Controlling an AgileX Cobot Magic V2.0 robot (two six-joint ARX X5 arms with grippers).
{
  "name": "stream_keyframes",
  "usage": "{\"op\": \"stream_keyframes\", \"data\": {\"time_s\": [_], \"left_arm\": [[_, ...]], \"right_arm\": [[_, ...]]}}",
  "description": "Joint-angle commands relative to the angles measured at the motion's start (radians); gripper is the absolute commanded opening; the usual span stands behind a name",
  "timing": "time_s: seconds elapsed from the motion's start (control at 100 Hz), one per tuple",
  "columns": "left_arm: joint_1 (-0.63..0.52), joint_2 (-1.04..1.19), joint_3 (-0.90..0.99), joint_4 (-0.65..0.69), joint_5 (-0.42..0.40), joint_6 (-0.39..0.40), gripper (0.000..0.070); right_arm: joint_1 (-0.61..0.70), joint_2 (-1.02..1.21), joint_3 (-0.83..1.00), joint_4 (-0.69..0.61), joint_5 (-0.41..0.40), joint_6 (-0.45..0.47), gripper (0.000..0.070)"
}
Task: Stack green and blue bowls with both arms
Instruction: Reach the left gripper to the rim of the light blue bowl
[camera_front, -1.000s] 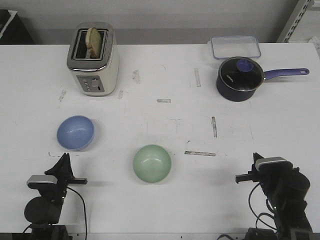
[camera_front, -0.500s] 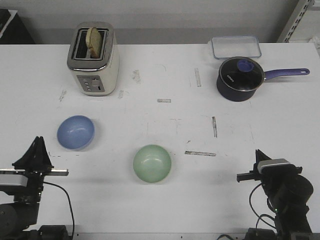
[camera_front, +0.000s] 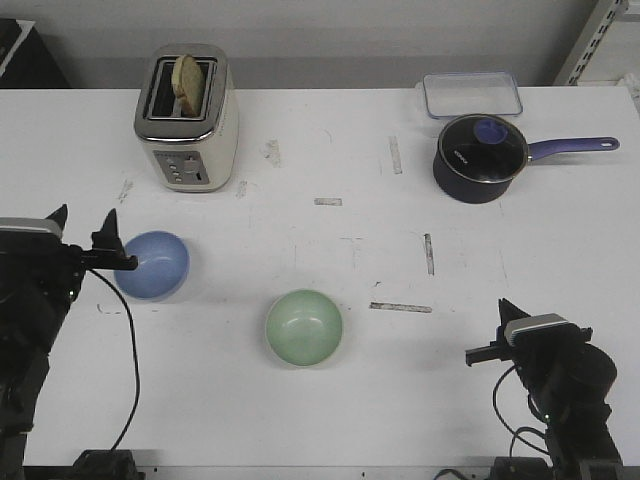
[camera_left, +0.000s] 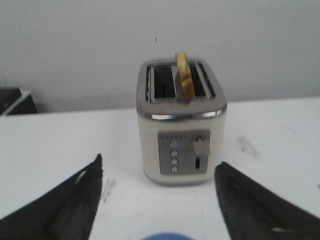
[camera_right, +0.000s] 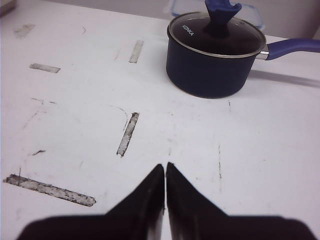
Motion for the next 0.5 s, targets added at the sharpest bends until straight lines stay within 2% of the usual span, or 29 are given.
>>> {"op": "stream_keyframes", "data": {"time_s": [0.0, 0.05, 0.15, 0.32, 0.49], "left_arm": [[0.008, 0.034, 0.021, -0.061, -0.018, -0.042, 0.0613], [0.027, 0.066, 0.021, -0.122, -0.041, -0.059, 0.0673], [0.09, 0.137, 0.021, -0.229, -0.05, -0.066, 0.0699], [0.212, 0.284, 0.021, -0.323, 0.065, -0.108, 0.0698], [0.289, 0.428, 0.021, -0.33, 0.202, -0.156, 0.0694]], "right_arm": [[0.002, 0.002, 0.001, 0.009, 0.0, -0.004, 0.0], [0.003, 0.002, 0.001, 0.01, 0.0, -0.005, 0.0], [0.012, 0.002, 0.001, 0.013, 0.0, -0.005, 0.0], [0.037, 0.002, 0.001, 0.016, 0.0, -0.012, 0.0], [0.05, 0.002, 0.001, 0.016, 0.0, -0.024, 0.0]]}}
